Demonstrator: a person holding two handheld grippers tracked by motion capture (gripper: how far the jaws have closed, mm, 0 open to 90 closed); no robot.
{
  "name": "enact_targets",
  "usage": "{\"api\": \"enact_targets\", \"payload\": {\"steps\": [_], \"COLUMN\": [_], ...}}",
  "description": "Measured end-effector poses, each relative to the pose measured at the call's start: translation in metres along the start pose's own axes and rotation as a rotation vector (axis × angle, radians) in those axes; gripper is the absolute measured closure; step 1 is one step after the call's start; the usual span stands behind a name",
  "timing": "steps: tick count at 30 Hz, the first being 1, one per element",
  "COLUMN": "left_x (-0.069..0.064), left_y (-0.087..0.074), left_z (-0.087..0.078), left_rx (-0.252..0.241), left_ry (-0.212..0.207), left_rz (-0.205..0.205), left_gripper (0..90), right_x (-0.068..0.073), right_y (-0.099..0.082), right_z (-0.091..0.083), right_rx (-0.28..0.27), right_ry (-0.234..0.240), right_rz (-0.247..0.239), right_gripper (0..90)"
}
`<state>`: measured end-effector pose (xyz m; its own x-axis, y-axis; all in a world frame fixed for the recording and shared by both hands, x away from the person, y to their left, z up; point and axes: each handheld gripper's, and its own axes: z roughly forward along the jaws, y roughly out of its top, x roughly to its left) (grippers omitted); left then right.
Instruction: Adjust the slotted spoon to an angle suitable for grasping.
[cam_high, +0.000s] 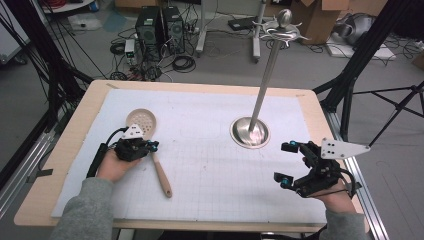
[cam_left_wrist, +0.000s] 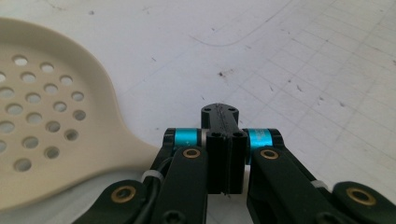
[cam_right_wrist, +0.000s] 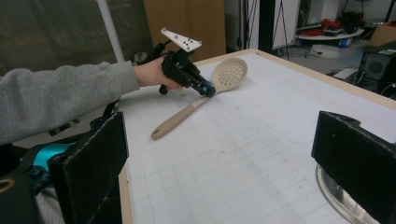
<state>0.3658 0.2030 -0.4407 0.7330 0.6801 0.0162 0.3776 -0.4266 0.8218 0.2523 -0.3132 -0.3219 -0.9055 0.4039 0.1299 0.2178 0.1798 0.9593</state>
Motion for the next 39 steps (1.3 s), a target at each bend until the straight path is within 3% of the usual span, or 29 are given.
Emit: {"api": "enact_targets", "payload": {"steps": [3, 11, 17, 20, 22, 26, 30, 34, 39], "left_x": [0.004, 0.008, 0.001, -0.003, -0.005, -0.007, -0.008, -0.008, -0.01], "left_y": [-0.002, -0.004, -0.004, -0.005, -0.01, -0.022, -0.03, -0.038, -0.042], "left_z": [0.004, 0.005, 0.001, -0.005, -0.013, -0.025, -0.036, -0.044, -0.052], "left_rx": [0.011, 0.014, 0.058, 0.082, 0.08, 0.052, 0.042, 0.018, 0.031], "left_ry": [0.045, 0.035, 0.071, 0.08, 0.054, 0.033, 0.036, 0.032, 0.052], "left_rz": [-0.001, -0.005, 0.026, 0.056, 0.028, 0.033, 0.033, -0.014, 0.004], "left_gripper": [89.6, 89.8, 89.9, 89.8, 89.8, 89.8, 89.8, 89.8, 89.8], "right_x": [0.0, 0.002, 0.001, 0.0, -0.001, -0.001, -0.001, -0.001, -0.003], "right_y": [0.0, 0.003, 0.002, 0.001, 0.0, 0.002, 0.005, 0.006, 0.007], "right_z": [0.001, 0.0, 0.0, 0.0, 0.003, 0.006, 0.009, 0.011, 0.014], "right_rx": [0.003, -0.034, -0.022, -0.016, -0.014, -0.017, -0.017, -0.016, -0.017], "right_ry": [0.004, 0.026, 0.023, 0.02, 0.027, 0.041, 0.048, 0.046, 0.05], "right_rz": [0.002, 0.004, 0.012, 0.015, 0.017, 0.011, 0.006, 0.001, 0.004], "right_gripper": [2.6, 2.6, 2.6, 2.6, 2.6, 2.6, 2.6, 2.7, 2.8]}}
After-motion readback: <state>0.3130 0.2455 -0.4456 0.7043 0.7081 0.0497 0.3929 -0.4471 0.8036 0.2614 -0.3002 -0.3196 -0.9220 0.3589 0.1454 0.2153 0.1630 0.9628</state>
